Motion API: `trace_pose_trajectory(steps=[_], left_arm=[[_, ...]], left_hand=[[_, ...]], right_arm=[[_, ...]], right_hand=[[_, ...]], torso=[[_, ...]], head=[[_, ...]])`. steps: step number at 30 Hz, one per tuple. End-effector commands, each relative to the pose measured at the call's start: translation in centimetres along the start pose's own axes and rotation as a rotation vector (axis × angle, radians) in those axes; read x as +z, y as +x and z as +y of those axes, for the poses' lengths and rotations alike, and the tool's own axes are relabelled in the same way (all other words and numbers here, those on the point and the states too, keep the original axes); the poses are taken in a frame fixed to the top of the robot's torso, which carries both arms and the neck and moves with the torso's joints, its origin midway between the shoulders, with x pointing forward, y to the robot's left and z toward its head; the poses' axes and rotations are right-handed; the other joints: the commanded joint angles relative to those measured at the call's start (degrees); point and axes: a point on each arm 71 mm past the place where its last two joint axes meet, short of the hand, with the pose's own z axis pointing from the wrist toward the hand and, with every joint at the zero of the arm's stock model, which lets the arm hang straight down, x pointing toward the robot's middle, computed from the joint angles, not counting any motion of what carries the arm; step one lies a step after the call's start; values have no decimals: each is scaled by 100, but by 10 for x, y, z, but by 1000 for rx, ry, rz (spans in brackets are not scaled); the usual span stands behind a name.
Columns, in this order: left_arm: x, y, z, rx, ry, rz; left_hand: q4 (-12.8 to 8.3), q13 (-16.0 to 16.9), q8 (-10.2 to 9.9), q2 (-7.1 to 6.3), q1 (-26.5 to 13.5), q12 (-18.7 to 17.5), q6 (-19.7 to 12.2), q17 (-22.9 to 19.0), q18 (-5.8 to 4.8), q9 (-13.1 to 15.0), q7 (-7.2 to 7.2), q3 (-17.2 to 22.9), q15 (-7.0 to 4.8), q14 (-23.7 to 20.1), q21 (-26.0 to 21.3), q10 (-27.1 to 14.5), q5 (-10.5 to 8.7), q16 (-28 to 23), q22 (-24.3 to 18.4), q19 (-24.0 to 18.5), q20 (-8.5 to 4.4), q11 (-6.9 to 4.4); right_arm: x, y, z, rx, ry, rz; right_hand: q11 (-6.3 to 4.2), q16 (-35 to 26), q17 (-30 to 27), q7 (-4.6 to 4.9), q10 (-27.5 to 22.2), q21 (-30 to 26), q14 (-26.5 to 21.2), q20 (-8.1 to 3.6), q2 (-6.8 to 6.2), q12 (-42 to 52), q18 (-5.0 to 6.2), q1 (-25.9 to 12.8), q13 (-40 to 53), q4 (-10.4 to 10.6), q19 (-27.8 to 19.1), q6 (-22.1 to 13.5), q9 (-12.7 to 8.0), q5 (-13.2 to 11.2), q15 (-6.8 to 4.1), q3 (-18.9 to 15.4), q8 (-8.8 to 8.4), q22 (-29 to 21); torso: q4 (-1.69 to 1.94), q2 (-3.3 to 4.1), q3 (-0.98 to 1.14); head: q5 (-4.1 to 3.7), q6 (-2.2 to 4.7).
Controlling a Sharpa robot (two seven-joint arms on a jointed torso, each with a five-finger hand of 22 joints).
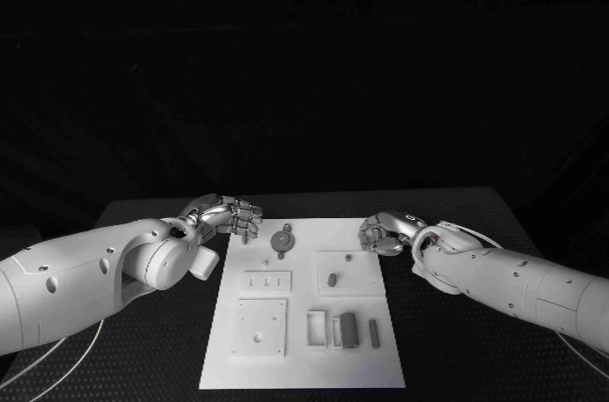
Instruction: Assemble the parts on the task board
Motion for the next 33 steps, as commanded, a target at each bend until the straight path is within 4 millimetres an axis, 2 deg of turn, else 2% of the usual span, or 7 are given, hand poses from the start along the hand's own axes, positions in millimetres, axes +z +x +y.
trace_pose_trajectory(steps=[1,10,14,19,25,27,33], left_arm=[[0,2,-2,1,9,17],[0,2,-1,12,8,20],[-1,2,-1,44,3,23],[1,2,-1,62,-6,26],[8,8,1,121,-66,35],[11,14,2,138,-94,41],[18,27,2,166,-151,43]], left_hand=[[37,7,-21,12,-47,-34,-21,10,119,6,45,-3,-7,49,-22,4,-38,-39,5,14,1,21],[39,18,-9,29,-40,-25,14,17,119,21,32,4,-7,50,-29,31,-37,-47,11,15,1,11],[66,69,84,109,-61,34,263,54,121,91,-75,5,-21,96,-35,192,-39,-55,44,46,-10,-63],[86,120,137,163,-98,88,518,89,121,133,-181,1,-38,140,-43,374,-46,-68,80,73,-26,-149],[177,146,106,125,-245,87,656,121,122,129,-227,-49,-56,186,-49,467,-109,-80,115,106,-45,-186],[249,151,52,45,-346,59,680,134,122,112,-229,-80,-58,189,-70,476,-344,-104,128,107,-49,-187],[413,148,-61,-149,-618,2,610,152,119,67,-184,-203,-39,153,-112,448,-401,-151,138,87,-35,-158]], right_arm=[[0,1,2,-16,-8,-3],[0,-1,3,-13,-4,-31],[-1,-3,4,-22,2,-42],[3,-15,12,-26,-6,-63],[8,-31,29,-49,-22,-67],[10,-34,42,-59,-36,-61],[13,-31,78,-74,-71,-30]], right_hand=[[-301,35,-8,-240,-322,38,45,-6,45,35,73,-12,-6,-47,22,1039,11,2,-80,2,43,100],[-317,43,-10,-257,-290,49,71,-18,37,43,73,-25,-12,-75,41,1071,37,4,-87,7,62,99],[-323,45,-11,-262,-279,53,80,-23,39,45,73,-21,-14,-90,48,1079,45,5,-91,14,66,98],[-327,46,-13,-266,-269,57,90,-28,36,45,73,-19,-17,-102,55,1088,51,5,-94,19,71,98],[-334,47,-16,-272,-253,63,107,-36,33,45,73,-19,-22,-117,69,1100,60,5,-101,26,75,96],[-336,46,-17,-274,-247,65,112,-38,28,45,73,-21,-24,-122,73,1104,63,4,-103,27,76,95],[-338,44,-20,-275,-240,66,120,-41,25,43,73,-26,-27,-125,79,1108,66,4,-106,28,77,93]], torso=[[0,1,1],[-1,0,3],[-7,1,7],[-17,-9,5],[-104,-102,15],[-144,-156,22],[-206,-282,42]], head=[[-1,-9],[1,34],[1,57],[1,130],[64,158],[109,169],[249,179]])
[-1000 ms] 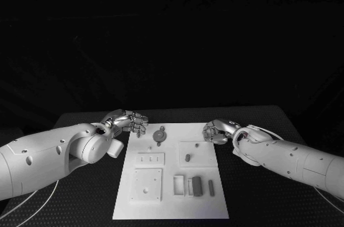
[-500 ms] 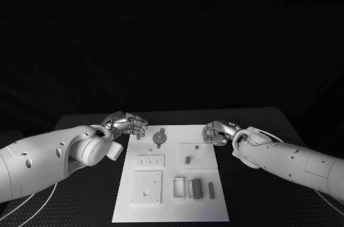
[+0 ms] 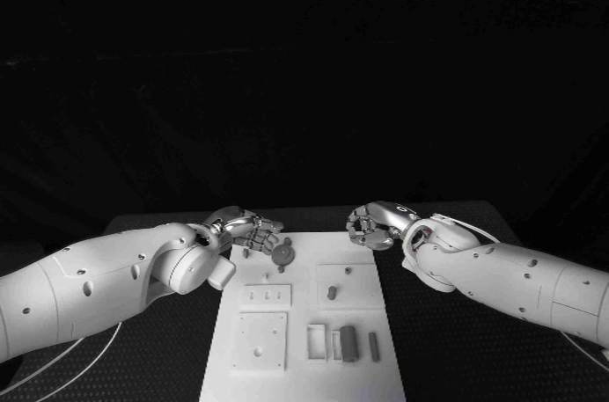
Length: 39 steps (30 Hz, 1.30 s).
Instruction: Assemble the parts on the task board
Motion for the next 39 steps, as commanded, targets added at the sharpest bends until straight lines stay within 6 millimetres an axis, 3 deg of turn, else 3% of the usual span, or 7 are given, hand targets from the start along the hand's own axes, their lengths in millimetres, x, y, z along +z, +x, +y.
trace_pose_trajectory(steps=[1,3,6,11,16,28,39], left_arm=[[4,7,1,52,-74,0],[9,11,0,54,-90,2],[14,19,-1,66,-114,23],[21,33,-5,96,-129,46],[23,45,-8,109,-130,91],[22,57,-10,158,-135,150],[20,58,-11,159,-126,152]], left_hand=[[83,4,-36,-29,-127,-30,-29,11,63,-12,43,-23,21,6,-26,7,-33,-25,9,12,0,39],[150,6,-48,-28,-195,-39,-28,21,71,-16,45,-33,22,3,-35,8,-32,-32,14,11,0,38],[402,12,-65,92,-500,-53,-12,39,77,-22,41,-110,24,-1,-56,14,-33,-46,20,6,5,35],[455,14,-89,70,-638,-75,-20,54,86,-30,42,-196,25,-14,-75,2,-33,-62,31,-10,5,38],[164,27,-120,270,-779,-111,-21,102,108,-29,30,-618,25,-26,-119,1,-32,-90,54,-22,10,37],[31,43,-125,348,-766,-114,19,124,117,-26,24,-687,19,-9,-138,30,-32,-102,61,1,7,24],[-98,82,-98,452,-725,-83,132,163,129,-11,-21,-693,-13,73,-129,122,-30,-82,88,81,-19,-23]], right_arm=[[3,6,19,-47,11,42],[6,10,32,-39,-9,48],[10,13,48,-35,-35,48],[15,18,70,-30,-80,51],[18,22,89,-28,-119,55],[20,26,105,-28,-152,56],[21,28,111,-29,-165,70]], right_hand=[[-303,22,-10,-253,-273,21,85,-7,27,24,74,-27,-9,-31,27,1085,5,4,-79,-3,22,93],[-304,21,-11,-253,-271,22,88,-8,29,24,74,-29,-10,-31,29,1086,6,4,-80,-1,22,92],[-305,17,-14,-253,-267,21,91,-10,35,21,74,-32,-13,-31,31,1084,7,5,-81,2,20,91],[-305,13,-18,-254,-263,20,96,-12,39,17,74,-34,-17,-35,34,1083,8,5,-84,7,17,88],[-306,10,-20,-254,-260,19,101,-15,41,14,74,-35,-21,-40,37,1083,9,6,-86,10,16,87],[-307,5,-26,-255,-252,19,112,-20,42,9,74,-38,-27,-52,44,1086,12,5,-92,15,14,84],[-308,1,-30,-256,-245,19,120,-23,42,5,74,-44,-32,-60,49,1089,15,5,-96,18,12,82]], torso=[[-70,-136,25],[-91,-179,36],[-117,-231,47],[-127,-267,50],[-119,-258,51],[-118,-227,39],[-119,-215,41]], head=[[124,-9],[180,-24],[225,-18],[278,-66],[327,-73],[298,-83],[263,-88]])
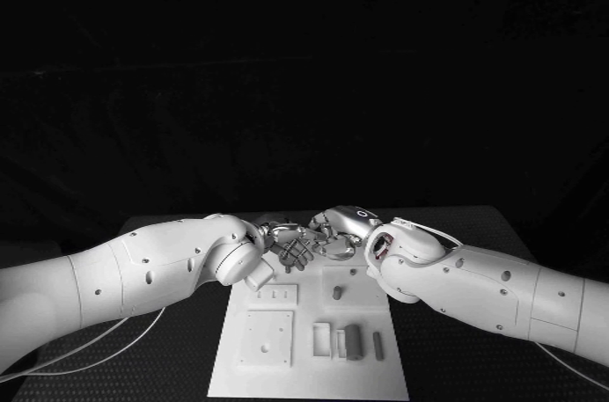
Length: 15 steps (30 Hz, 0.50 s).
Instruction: Assemble the parts on the task board
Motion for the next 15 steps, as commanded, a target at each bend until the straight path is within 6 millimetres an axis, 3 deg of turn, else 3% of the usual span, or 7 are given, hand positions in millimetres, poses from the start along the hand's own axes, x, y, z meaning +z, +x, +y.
trace_pose_trajectory(steps=[1,15], left_arm=[[0,4,-4,14,18,20],[-1,1,-3,10,22,8]], left_hand=[[-54,14,19,95,20,25,47,12,81,9,-11,11,5,58,-18,57,-30,8,13,56,9,5],[-291,51,6,361,156,25,134,45,66,5,-52,93,-16,118,-30,113,-24,-3,48,116,-14,-15]], right_arm=[[1,2,4,-12,-15,22],[1,4,3,-15,-9,39]], right_hand=[[-248,1,-7,-208,-305,20,28,-26,20,6,74,-21,-10,-44,33,1040,5,5,-87,3,36,82],[-249,-2,-10,-209,-300,19,34,-28,20,4,74,-26,-13,-51,35,1042,7,5,-90,5,34,81]], torso=[[0,5,0],[7,19,4]], head=[[-12,3],[-31,14]])
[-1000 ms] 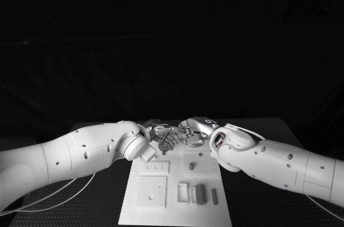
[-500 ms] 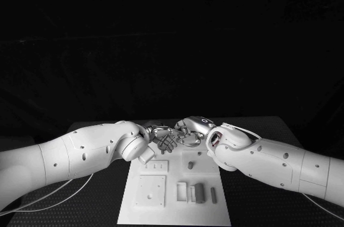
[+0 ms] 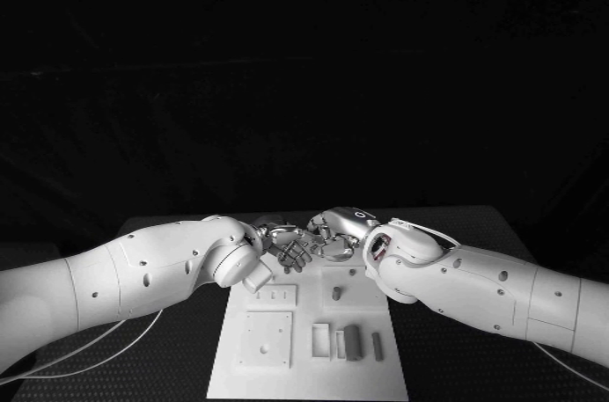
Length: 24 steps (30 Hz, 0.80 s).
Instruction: Assemble the parts on the task board
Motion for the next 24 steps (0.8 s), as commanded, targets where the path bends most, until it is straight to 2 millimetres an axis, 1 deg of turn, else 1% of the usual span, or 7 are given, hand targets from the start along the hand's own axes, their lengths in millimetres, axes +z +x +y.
trace_pose_trajectory(steps=[1,4,9,13,18,24], left_arm=[[0,2,-4,5,24,11],[0,1,-4,4,24,7],[-1,0,-3,3,22,2],[-1,-1,-3,0,21,0],[-1,-1,-3,-6,19,-3],[-1,-2,-2,-14,15,-6]], left_hand=[[-5,15,7,15,51,25,74,18,83,7,-22,132,-10,62,-28,63,-32,-4,17,75,3,3],[29,43,35,10,108,49,157,50,85,23,-69,304,-32,121,-12,127,-31,17,47,126,-16,-31],[-2,90,65,71,188,83,274,112,78,43,-132,458,-70,200,21,206,-12,57,103,189,-51,-76],[-24,107,63,98,212,89,301,133,71,46,-145,511,-79,215,27,223,6,63,123,199,-63,-86],[-24,129,45,171,198,86,316,158,55,43,-143,575,-81,220,26,227,49,60,148,202,-70,-87],[-7,147,20,113,117,77,315,177,43,37,-126,579,-78,212,18,219,61,48,169,192,-72,-81]], right_arm=[[0,4,2,-12,-9,31],[0,4,2,-13,-8,34],[0,5,0,-14,-4,37],[0,5,0,-14,-3,40],[0,6,1,-13,-6,42],[1,6,2,-12,-8,43]], right_hand=[[-251,-2,-6,-208,-297,19,48,-8,20,4,74,-26,-7,-36,13,1042,10,5,-75,-10,14,81],[-252,-3,-6,-208,-296,19,49,-8,20,3,73,-27,-8,-38,14,1043,11,5,-76,-9,13,81],[-252,-3,-7,-209,-295,19,51,-9,22,3,73,-28,-9,-40,14,1044,11,5,-77,-8,13,80],[-252,-4,-8,-209,-293,18,53,-10,23,2,73,-30,-10,-42,15,1044,12,5,-78,-7,12,80],[-252,-5,-8,-209,-292,18,54,-10,24,1,73,-33,-11,-44,15,1045,13,5,-78,-6,12,80],[-253,-6,-9,-209,-290,17,56,-11,24,1,73,-36,-12,-47,16,1046,14,5,-79,-5,11,79]], torso=[[5,6,2],[3,6,2],[3,13,4],[6,15,4],[7,16,2],[7,18,4]], head=[[-8,1],[-6,-2],[-13,0],[-16,-4],[-16,0],[-17,-1]])
